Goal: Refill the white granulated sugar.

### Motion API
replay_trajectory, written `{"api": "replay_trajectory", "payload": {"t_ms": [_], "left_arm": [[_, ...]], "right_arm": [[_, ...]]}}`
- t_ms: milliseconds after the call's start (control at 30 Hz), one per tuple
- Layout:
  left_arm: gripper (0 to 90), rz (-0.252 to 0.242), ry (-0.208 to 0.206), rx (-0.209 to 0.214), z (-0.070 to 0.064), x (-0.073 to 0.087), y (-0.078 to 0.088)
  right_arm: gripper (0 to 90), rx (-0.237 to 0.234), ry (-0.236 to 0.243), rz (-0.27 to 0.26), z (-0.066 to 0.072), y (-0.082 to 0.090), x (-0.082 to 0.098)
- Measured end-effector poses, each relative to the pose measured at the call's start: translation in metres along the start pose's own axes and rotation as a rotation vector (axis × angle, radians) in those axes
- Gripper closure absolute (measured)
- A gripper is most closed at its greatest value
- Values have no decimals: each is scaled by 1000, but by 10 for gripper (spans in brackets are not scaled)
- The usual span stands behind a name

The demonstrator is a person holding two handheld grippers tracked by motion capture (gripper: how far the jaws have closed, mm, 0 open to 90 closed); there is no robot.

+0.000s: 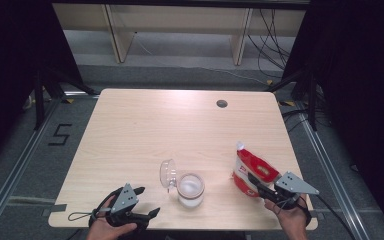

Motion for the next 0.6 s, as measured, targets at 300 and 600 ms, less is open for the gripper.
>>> {"api": "replay_trajectory", "payload": {"t_ms": [300,600], "left_arm": [[169,-12,12,-6,0,0,0],[169,-3,9,-5,0,-1,0]], "right_arm": [[444,51,-32,-2,2,8,-1],[395,88,-47,19,7,21,-1]]}}
Point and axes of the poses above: each handheld gripper's, and its own axes: y roughly backward along the jaws, x roughly out of its underside, z roughly to its left, the point moved 1 cm from there along -y, roughly forward along the jaws, and after that the axes turned 10 degrees about y, right-handed, at the moved point
